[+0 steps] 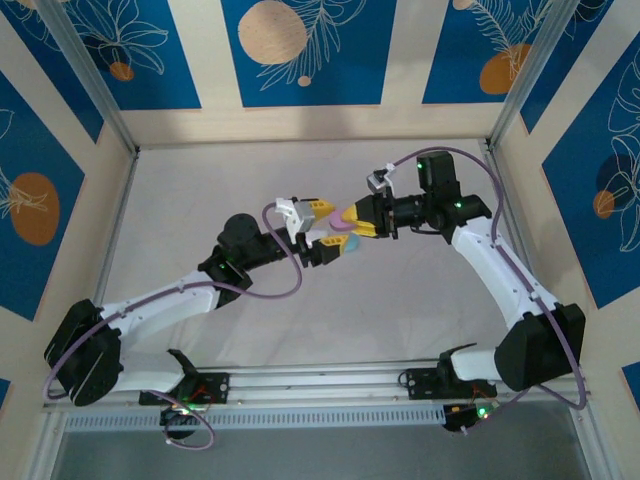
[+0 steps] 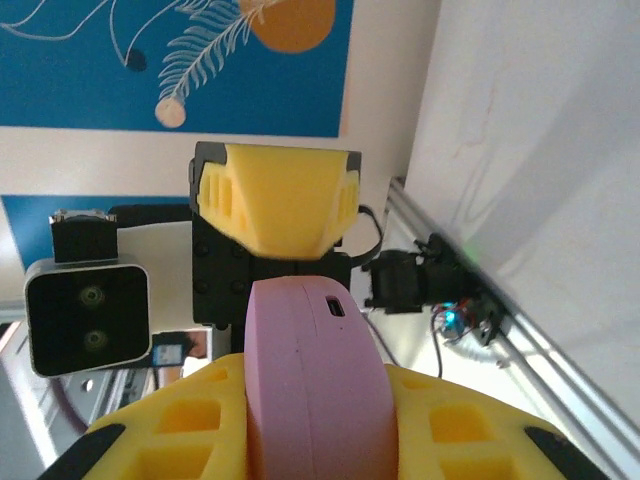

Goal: Insert the wireless bluetooth earbuds into the charging case

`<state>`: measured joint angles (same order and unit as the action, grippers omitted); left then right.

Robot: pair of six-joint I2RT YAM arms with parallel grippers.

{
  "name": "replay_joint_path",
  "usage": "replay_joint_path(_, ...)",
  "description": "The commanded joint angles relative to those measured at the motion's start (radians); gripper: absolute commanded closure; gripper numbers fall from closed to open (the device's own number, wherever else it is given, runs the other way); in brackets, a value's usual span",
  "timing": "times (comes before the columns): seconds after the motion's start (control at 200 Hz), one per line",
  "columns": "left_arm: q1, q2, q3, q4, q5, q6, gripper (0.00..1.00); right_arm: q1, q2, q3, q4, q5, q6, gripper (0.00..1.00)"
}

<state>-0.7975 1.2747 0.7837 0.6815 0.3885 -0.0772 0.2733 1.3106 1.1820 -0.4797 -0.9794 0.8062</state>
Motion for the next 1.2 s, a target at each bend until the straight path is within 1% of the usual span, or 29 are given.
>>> replay_joint_path(0.0, -0.011, -0.054, -0.023, -0.010, -0.104, 0.016, 0.20, -0.021, -0.068, -0.048, 0.036, 0.125, -0.006, 0.86)
replay_joint_path(0.13, -0.011, -0.110, -0.069, 0.008, -0.180, 0.025, 0.18, -0.040, -0.099, -0.167, 0.038, 0.354, -0.031, 0.85)
replay_joint_path(0.19, -0.010, -0.135, -0.078, -0.006, -0.217, 0.021, 0.17, -0.039, -0.089, -0.219, 0.049, 0.419, -0.039, 0.85)
replay_joint_path(0.32, -0.010, -0.177, -0.088, -0.053, -0.294, 0.005, 0.14, -0.026, -0.004, -0.292, 0.093, 0.426, -0.029, 0.84)
replay_joint_path(0.47, -0.010, -0.201, -0.115, -0.053, -0.365, -0.020, 0.12, 0.054, 0.122, -0.306, 0.116, 0.459, -0.053, 0.84)
replay_joint_path(0.54, -0.010, -0.202, -0.120, -0.054, -0.383, -0.030, 0.11, 0.080, 0.180, -0.311, 0.155, 0.456, -0.033, 0.83)
replay_joint_path(0.645, -0.010, -0.208, -0.113, -0.079, -0.396, -0.033, 0.10, 0.114, 0.270, -0.303, 0.206, 0.487, -0.014, 0.83)
replay_joint_path(0.73, -0.009, -0.211, -0.115, -0.090, -0.421, -0.037, 0.09, 0.138, 0.340, -0.278, 0.229, 0.501, -0.009, 0.82)
replay_joint_path(0.85, -0.010, -0.220, -0.114, -0.102, -0.424, -0.036, 0.08, 0.166, 0.426, -0.241, 0.251, 0.500, 0.001, 0.81)
replay_joint_path(1.075, -0.010, -0.242, -0.120, -0.130, -0.465, -0.031, 0.06, 0.187, 0.497, -0.225, 0.259, 0.543, 0.001, 0.78)
replay_joint_path(1.196, -0.009, -0.242, -0.120, -0.146, -0.476, -0.032, 0.05, 0.180, 0.486, -0.248, 0.232, 0.595, -0.016, 0.69)
